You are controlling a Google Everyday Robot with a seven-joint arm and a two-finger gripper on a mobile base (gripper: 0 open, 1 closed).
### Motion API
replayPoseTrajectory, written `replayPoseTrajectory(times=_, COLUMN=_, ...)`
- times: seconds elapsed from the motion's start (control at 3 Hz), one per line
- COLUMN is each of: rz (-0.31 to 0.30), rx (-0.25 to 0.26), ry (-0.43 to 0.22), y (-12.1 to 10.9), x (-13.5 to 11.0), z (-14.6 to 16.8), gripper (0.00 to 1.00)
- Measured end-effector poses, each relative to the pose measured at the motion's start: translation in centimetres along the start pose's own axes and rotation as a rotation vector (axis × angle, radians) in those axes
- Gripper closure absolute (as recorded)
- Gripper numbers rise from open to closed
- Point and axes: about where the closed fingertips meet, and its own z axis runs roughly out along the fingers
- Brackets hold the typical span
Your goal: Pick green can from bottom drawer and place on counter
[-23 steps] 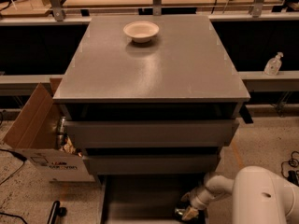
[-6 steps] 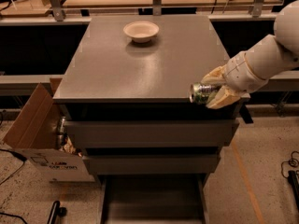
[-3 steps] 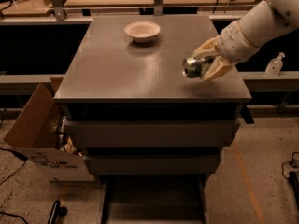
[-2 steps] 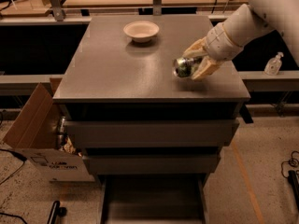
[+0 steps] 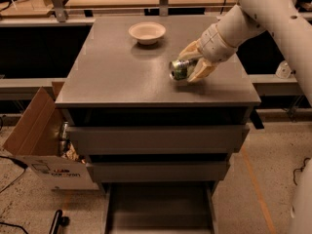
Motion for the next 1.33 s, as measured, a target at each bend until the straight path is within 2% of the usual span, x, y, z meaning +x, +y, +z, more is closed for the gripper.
replayPoseTrajectory(times=0.67, rz=-0.024, rx=-0.051, ry=-0.017, y=-0.5, x=-0.9, z=0.5, gripper=0.13)
replayPoseTrajectory(times=1.0, rz=-0.029, rx=-0.074, ry=-0.031, y=-0.6, x=-1.3, z=0.6, gripper=0.00)
replayPoseTrajectory(times=1.33, rz=-0.009, rx=-0.075, ry=-0.045, y=-0.7, x=-0.9, z=-0.9, gripper=0.00)
